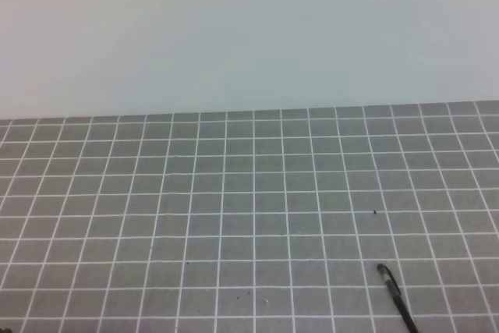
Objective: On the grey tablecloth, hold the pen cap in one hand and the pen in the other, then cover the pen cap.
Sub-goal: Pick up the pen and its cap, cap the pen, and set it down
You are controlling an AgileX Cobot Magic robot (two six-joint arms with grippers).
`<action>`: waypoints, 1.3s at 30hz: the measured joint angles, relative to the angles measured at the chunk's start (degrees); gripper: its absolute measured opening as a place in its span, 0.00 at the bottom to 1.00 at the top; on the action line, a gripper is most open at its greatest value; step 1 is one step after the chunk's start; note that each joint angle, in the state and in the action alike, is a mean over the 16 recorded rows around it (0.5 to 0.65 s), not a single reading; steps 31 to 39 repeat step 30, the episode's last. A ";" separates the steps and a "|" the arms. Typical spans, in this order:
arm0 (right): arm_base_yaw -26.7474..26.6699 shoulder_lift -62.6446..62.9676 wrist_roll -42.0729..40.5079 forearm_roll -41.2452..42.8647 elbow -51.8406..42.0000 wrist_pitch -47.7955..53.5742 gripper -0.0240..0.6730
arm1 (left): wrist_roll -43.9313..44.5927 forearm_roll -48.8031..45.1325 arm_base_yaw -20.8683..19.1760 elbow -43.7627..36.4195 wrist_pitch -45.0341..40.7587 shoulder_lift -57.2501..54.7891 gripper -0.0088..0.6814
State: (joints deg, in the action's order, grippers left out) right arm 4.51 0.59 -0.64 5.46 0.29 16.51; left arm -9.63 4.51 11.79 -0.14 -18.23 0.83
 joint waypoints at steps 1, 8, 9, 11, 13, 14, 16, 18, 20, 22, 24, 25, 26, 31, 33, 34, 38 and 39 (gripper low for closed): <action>0.00 0.00 0.07 0.05 0.02 0.13 0.05 | 0.00 0.00 0.00 0.00 0.00 0.00 0.01; 0.00 0.00 -0.08 0.20 0.08 0.27 0.05 | 0.00 0.00 0.00 0.00 0.00 0.00 0.01; 0.00 0.00 -0.09 0.22 0.08 0.28 0.05 | 0.00 0.00 0.00 0.00 0.00 0.00 0.01; 0.00 0.00 -0.12 0.25 0.09 0.30 0.05 | 0.00 0.00 0.00 0.00 0.00 0.00 0.01; 0.00 0.00 -0.14 0.28 0.09 0.31 0.05 | 0.00 0.00 0.00 0.00 0.00 0.00 0.01; 0.00 0.00 -0.16 0.31 0.09 0.32 0.05 | 0.00 0.00 0.00 0.00 0.00 0.00 0.01; 0.00 0.00 -0.17 0.34 0.09 0.33 0.05 | 0.00 0.00 0.00 0.00 0.00 0.00 0.01; 0.00 0.00 -0.18 0.35 0.09 0.34 0.05 | 0.00 0.00 0.00 0.00 0.00 0.00 0.01; 0.00 0.00 -0.19 0.37 0.09 0.34 0.05 | 0.00 0.00 0.00 0.00 0.00 0.00 0.01; 0.00 0.00 -0.20 0.38 0.09 0.34 0.05 | 0.00 0.00 0.00 0.00 0.00 0.00 0.01; 0.00 0.00 -0.20 0.39 0.09 0.34 0.05 | 0.00 0.00 0.00 0.00 0.00 0.00 0.01; 0.00 0.00 -0.20 0.39 0.09 0.34 0.05 | 0.00 0.00 0.00 0.00 0.00 0.00 0.01; 0.00 0.00 -0.20 0.40 0.09 0.34 0.05 | 0.00 0.00 0.00 0.00 0.00 0.00 0.01; 0.00 0.00 -0.20 0.42 0.09 0.34 0.05 | 0.00 0.00 0.00 0.00 0.00 0.00 0.01; 0.00 0.00 -0.20 0.42 0.09 0.34 0.05 | 0.00 0.00 0.00 0.00 0.00 0.00 0.01; 0.00 0.00 -0.20 0.42 0.09 0.34 0.05 | 0.00 0.00 0.00 0.00 0.00 0.00 0.01; 0.00 0.00 -0.20 0.42 0.09 0.34 0.05 | 0.00 0.00 0.00 0.00 0.00 0.00 0.01; 0.00 0.00 -0.20 0.42 0.09 0.34 0.05 | 0.00 0.00 0.00 0.00 0.00 0.00 0.01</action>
